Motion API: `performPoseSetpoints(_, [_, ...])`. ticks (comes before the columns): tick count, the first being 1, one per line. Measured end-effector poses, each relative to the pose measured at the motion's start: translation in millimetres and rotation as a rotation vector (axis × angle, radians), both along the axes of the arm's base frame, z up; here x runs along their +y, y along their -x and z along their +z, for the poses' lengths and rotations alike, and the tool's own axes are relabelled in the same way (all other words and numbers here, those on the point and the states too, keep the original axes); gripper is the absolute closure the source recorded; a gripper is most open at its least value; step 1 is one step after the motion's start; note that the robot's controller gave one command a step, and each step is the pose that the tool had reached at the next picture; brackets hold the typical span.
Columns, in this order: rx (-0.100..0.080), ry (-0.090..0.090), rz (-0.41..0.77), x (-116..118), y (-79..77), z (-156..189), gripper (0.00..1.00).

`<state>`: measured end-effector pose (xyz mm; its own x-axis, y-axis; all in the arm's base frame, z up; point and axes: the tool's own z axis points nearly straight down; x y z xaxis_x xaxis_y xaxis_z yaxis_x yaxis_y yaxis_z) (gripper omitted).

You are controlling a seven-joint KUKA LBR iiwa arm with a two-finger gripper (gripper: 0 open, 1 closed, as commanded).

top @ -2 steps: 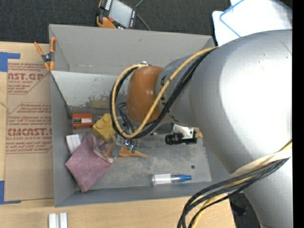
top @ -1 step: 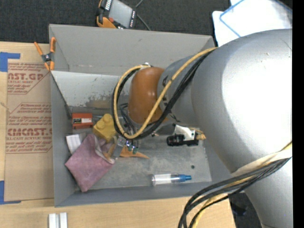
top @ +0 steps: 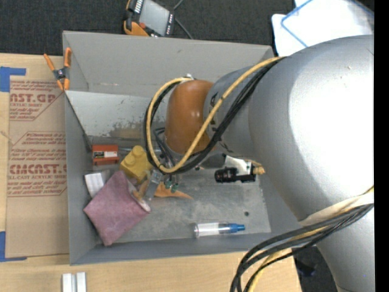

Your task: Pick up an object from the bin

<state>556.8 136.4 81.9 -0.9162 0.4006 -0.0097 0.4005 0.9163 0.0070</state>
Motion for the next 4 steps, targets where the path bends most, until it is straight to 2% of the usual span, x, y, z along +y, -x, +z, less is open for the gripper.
performPoseSetpoints(3, [0.000, 0.001, 0.000, -0.4, -0.1, 0.0, 1.00])
performPoseSetpoints(4, [0.001, 0.001, -0.001, -0.7, 0.1, 0.0, 0.00])
